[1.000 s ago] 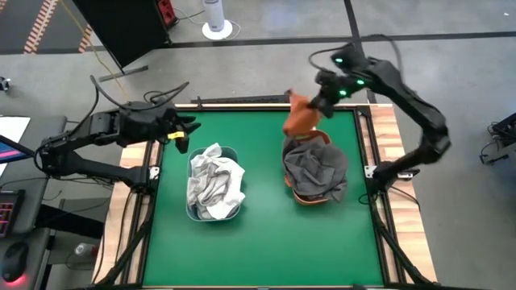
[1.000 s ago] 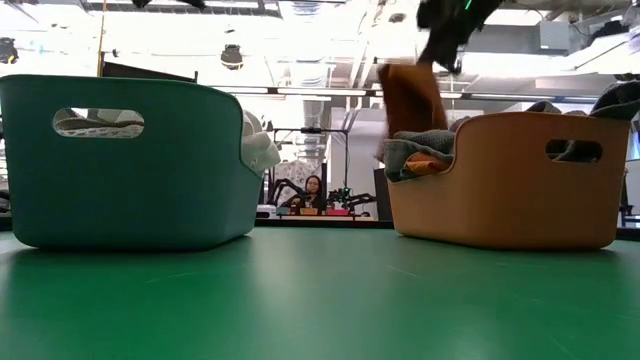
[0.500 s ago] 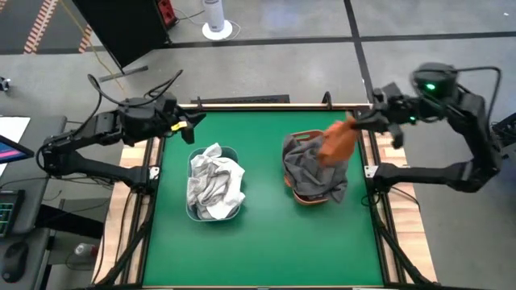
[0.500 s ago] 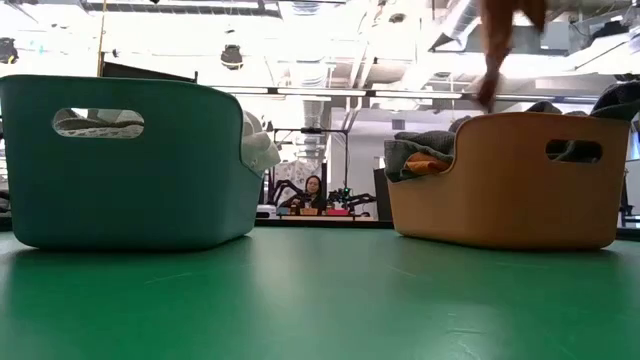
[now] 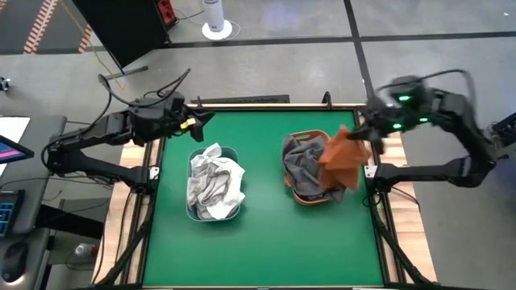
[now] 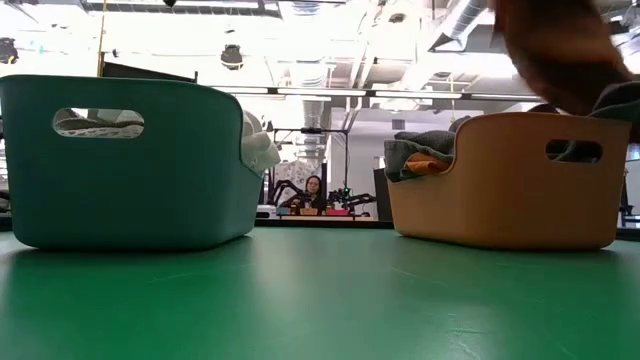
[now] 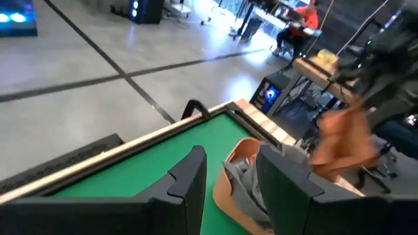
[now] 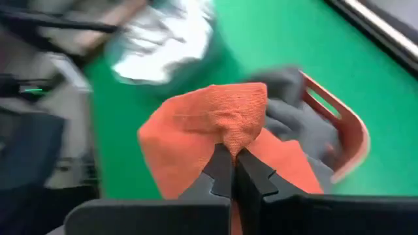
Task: Sort towels by color in basket
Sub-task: Put the orange towel into the orange bin
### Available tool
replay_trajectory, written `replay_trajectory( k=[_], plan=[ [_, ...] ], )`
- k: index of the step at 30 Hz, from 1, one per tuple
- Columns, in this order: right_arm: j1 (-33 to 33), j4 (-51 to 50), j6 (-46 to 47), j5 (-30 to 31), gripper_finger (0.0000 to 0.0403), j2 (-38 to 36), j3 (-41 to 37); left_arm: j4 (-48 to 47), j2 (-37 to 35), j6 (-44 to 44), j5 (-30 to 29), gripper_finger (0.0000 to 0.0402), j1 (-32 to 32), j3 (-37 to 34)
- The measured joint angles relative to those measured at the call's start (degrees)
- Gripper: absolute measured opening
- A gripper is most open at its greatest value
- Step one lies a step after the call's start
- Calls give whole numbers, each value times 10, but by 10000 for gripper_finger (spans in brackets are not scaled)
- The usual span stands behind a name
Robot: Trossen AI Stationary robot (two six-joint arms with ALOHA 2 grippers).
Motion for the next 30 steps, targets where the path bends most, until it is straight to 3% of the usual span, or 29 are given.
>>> replay_trajectory(
  k=[5, 11, 18, 30],
  plan=[
    [9, 42, 53, 95, 24, 22, -112, 14, -6, 11, -11, 125, 0, 0],
    [30, 163, 74, 107, 24, 90, -216, 15, -6, 11, -11, 125, 0, 0],
    [76, 176, -30, 191, 25, 226, -227, 15, -6, 11, -10, 125, -3, 0],
    [102, 228, -134, 199, 81, 443, -224, -16, -12, 10, -1, 125, -3, 0]
  ],
)
